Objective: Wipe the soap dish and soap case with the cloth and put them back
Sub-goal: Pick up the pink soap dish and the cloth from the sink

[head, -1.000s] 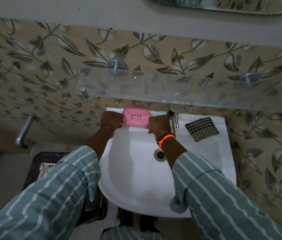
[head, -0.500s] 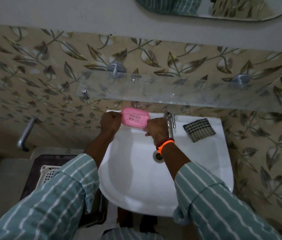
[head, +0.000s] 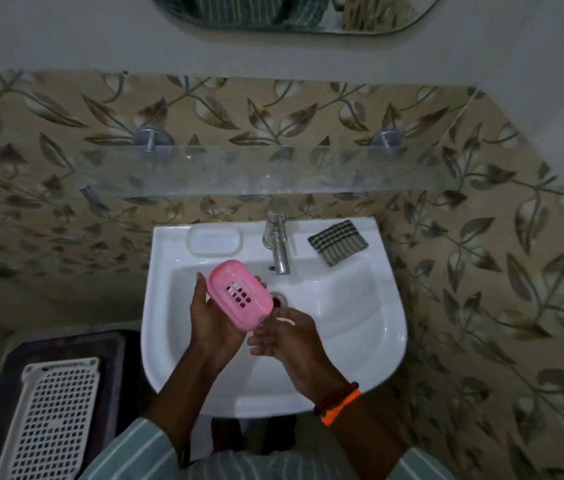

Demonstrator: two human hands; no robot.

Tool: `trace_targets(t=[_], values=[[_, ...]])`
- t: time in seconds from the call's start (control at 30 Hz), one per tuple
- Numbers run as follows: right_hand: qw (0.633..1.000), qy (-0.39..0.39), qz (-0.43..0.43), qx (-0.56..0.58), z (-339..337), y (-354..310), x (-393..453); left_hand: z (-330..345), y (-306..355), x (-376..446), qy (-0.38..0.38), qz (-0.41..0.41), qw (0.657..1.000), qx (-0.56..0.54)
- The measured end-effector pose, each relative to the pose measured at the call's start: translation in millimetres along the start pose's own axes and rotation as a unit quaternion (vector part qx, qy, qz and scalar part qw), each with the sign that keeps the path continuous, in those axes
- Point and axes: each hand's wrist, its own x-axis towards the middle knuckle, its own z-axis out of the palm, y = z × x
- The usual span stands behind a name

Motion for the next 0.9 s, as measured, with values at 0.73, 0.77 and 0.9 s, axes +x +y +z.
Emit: trace_targets(t=[0.73, 0.77, 0.9], values=[[0.544, 0.2, -0.347, -0.737, -128.1, -84.2, 142.6, 0.1, -32.2, 8.4, 0.013, -0.027, 0.992, 0.124], [0.569, 0.208, -0.356, -0.712, -129.4, -87.9, 139.2, 1.8, -32.8, 7.7, 0.016, -0.029, 0.992, 0.123], [0.739, 0.237, -0.374, -0.509, -132.5, -99.0, 117.5, 7.2, -32.4, 4.1, 0.024, -0.034, 0.993, 0.114]])
